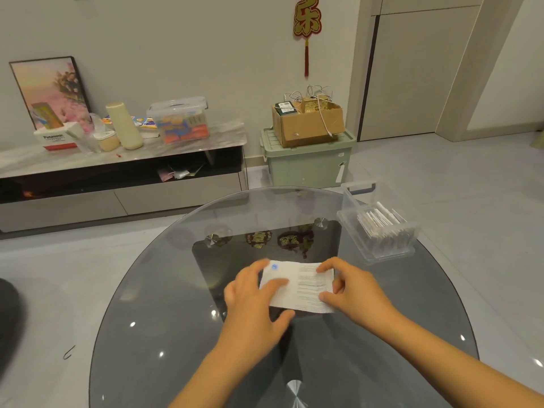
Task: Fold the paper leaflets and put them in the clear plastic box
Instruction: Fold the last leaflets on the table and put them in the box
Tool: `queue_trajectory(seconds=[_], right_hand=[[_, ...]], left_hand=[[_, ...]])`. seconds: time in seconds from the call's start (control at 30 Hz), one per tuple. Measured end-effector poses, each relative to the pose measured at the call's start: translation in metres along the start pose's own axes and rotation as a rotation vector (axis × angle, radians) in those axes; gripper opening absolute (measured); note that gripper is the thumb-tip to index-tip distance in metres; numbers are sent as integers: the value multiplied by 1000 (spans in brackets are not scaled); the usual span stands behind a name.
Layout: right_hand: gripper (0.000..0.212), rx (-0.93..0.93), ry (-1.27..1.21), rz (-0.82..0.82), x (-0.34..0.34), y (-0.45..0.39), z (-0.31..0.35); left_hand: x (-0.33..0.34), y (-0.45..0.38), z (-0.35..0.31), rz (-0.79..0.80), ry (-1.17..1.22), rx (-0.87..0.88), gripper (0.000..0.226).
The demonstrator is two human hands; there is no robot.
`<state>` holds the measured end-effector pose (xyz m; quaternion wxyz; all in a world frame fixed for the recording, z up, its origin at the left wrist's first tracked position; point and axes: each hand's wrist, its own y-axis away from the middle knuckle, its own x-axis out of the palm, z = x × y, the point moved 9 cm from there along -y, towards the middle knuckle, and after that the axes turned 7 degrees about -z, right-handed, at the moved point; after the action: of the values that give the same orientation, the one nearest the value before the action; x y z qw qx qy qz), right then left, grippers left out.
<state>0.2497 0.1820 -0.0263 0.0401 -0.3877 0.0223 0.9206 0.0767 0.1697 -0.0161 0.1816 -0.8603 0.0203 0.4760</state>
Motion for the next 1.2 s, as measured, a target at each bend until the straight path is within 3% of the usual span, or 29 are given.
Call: queue_trajectory(seconds=[0.13, 0.3, 0.43, 0.57, 0.7, 0.8, 0.97, 1.13, 1.2], right_hand=[[20, 140, -130, 114, 12, 4, -6], [19, 290, -454, 294, 19, 18, 1], [21, 297, -554, 345, 12, 25, 14], [31, 35, -226, 197, -6, 18, 26], [48, -223, -69, 30, -19, 12, 34], [49, -362, -17, -33, -18, 12, 36], [56, -381, 143, 8, 7, 12, 29], [74, -278, 294, 6, 24, 6, 14], [79, -278, 334, 9, 25, 4, 12]], left_hand=[[19, 11, -19, 154, -33, 136, 52], [21, 12, -23, 124, -95, 199, 60], [21, 12, -25, 112, -146, 223, 61], [8, 8, -30, 14, -97, 209, 31], [-2, 6, -19, -45, 124, 14, 17], [-3, 4, -8, -61, 244, -138, 7], [5, 2, 2, -19, 363, -247, 27], [16, 5, 1, 60, 207, -179, 61], [15, 4, -3, 54, 131, -112, 64]])
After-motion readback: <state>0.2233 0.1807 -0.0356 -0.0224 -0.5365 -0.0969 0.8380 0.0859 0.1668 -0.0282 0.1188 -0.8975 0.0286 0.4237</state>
